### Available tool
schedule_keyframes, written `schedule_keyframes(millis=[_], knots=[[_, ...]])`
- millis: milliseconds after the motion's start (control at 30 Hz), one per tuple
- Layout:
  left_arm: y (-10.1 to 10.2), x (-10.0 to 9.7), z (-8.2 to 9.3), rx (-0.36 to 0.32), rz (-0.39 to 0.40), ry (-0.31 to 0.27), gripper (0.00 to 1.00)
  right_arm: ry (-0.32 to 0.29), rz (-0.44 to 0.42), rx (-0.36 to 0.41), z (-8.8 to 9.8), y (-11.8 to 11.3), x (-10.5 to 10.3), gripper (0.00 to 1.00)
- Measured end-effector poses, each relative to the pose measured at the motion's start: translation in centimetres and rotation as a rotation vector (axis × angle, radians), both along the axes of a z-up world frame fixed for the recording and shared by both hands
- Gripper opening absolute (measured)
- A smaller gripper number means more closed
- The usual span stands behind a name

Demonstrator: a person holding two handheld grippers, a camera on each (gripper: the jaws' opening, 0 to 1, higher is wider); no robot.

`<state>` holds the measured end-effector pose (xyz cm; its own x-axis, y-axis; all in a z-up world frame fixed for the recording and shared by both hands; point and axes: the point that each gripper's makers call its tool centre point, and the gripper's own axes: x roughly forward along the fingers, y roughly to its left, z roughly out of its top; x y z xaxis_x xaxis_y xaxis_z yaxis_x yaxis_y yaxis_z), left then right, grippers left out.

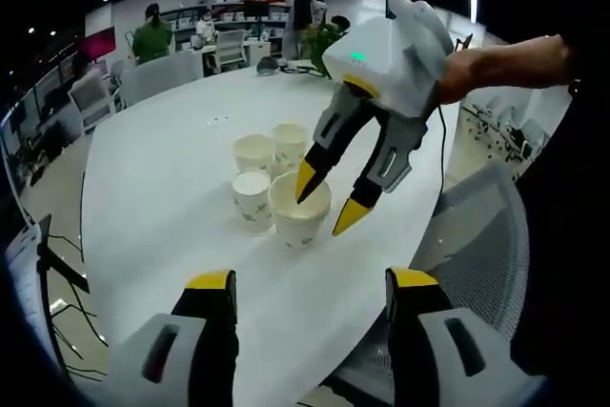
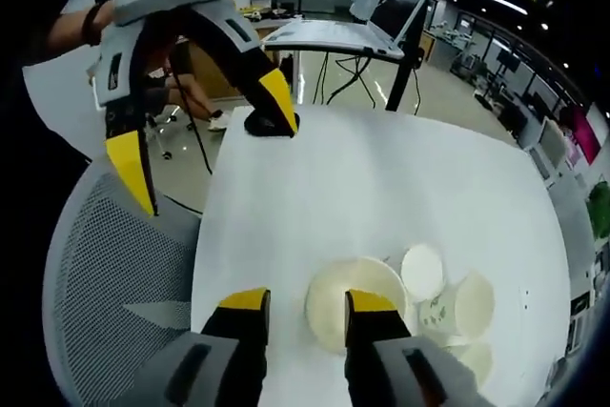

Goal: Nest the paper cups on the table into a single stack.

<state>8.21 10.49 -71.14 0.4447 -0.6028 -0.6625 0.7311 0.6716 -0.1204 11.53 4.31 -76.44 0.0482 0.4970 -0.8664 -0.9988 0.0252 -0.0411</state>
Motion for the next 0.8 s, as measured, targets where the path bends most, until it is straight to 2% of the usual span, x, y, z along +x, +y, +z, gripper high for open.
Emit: schedule_keyframes(millis=[333,467,567,667,700,800], knots=[[0.0,-0.3,0.0,0.000,0.001,0.006,0.62,0.008,0.001,-0.006,-1.0,0.3,0.0,0.29],[0.1,-0.3,0.0,-0.002,0.002,0.007,0.62,0.003,0.013,-0.030,-2.0,0.2,0.1,0.27],[0.2,-0.2,-0.1,-0.002,0.005,0.007,0.61,-0.003,0.020,-0.042,-2.4,0.1,0.0,0.20],[0.1,-0.3,-0.1,-0.003,0.006,0.007,0.61,-0.013,0.018,-0.062,-2.9,-0.2,0.0,0.07],[0.1,-0.2,-0.2,-0.003,0.006,0.007,0.61,-0.024,0.022,-0.066,-3.1,-0.3,0.0,0.00],[0.0,-0.1,-0.1,-0.008,0.008,0.007,0.61,-0.013,0.032,-0.048,-3.0,-0.3,-0.5,0.00]])
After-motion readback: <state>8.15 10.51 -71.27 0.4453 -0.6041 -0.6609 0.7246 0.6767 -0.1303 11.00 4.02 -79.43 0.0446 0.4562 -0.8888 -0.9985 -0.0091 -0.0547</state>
